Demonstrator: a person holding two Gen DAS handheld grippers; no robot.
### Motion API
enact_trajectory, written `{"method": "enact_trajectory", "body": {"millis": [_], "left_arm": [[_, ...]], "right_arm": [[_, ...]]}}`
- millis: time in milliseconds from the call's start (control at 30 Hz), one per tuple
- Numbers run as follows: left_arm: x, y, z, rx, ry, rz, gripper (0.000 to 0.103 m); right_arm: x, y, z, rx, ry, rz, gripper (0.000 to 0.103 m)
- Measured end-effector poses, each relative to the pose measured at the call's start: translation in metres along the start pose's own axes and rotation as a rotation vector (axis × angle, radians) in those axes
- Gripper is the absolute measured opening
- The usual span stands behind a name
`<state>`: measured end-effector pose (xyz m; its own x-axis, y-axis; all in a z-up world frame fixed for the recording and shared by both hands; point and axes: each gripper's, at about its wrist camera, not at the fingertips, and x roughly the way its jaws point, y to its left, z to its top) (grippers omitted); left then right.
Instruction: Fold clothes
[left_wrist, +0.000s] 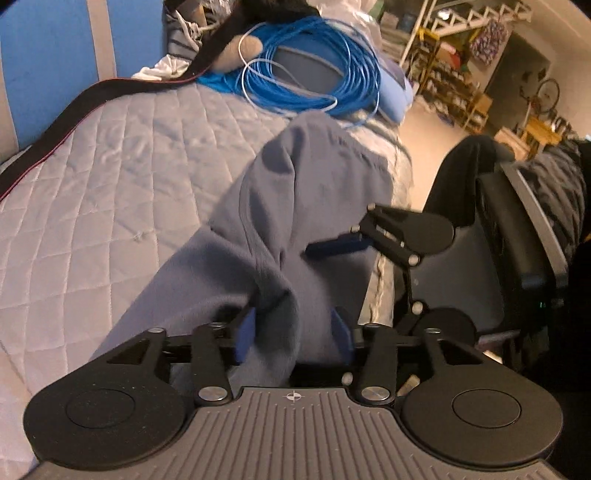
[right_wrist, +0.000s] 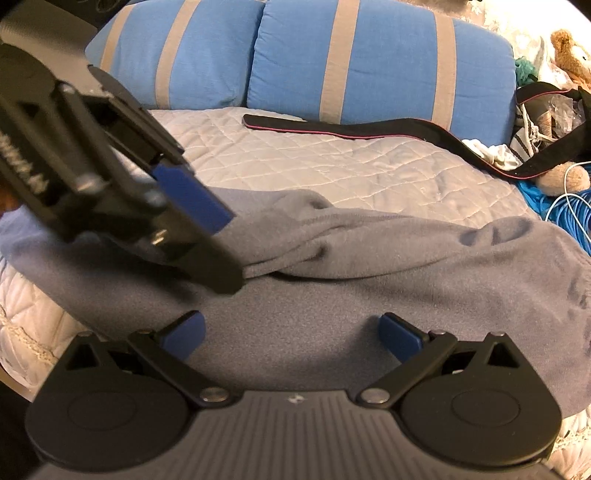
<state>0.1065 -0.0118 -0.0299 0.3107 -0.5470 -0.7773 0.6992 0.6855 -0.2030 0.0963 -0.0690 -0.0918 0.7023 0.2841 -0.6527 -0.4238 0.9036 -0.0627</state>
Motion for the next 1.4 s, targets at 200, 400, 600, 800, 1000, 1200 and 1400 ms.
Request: {"method": "enact_trajectory", "body": {"millis": [200,400,600,800,1000,1200,1400], "left_arm": [[0.003,-0.008,-0.005,0.047,0.063,0.036,0.048],[0.009,-0.003,0.000,-0.006,0.000,0.065,0.048],[0.013,0.005,0.004,-0.079,-0.036,0.040,0.049],[-0.006,0.017,0.007,-0.158,-0.213,0.129,0.049],[-0.006,0.015,0.005,-0.076,-0.131,0.168,0.049],[0.009,0.012,0.000,-0.029,-0.044,0.091,0.049],[0.034,0.017,0.011,-0.072,-0.095,0.085,0.049]], "right_arm": [[-0.002,-0.002,-0.003,-0.002,-0.002,0.005,0.103],[-0.002,-0.002,-0.003,-0.003,-0.002,0.004,0.103],[-0.002,-0.002,-0.004,-0.003,-0.003,0.006,0.103],[-0.001,-0.004,-0.003,-0.004,-0.003,0.008,0.103],[-0.001,-0.005,-0.003,-0.004,-0.003,0.010,0.103],[-0.001,-0.004,-0.002,-0.004,0.000,0.007,0.103],[0.000,-0.002,-0.002,-0.005,-0.003,0.002,0.103]]}}
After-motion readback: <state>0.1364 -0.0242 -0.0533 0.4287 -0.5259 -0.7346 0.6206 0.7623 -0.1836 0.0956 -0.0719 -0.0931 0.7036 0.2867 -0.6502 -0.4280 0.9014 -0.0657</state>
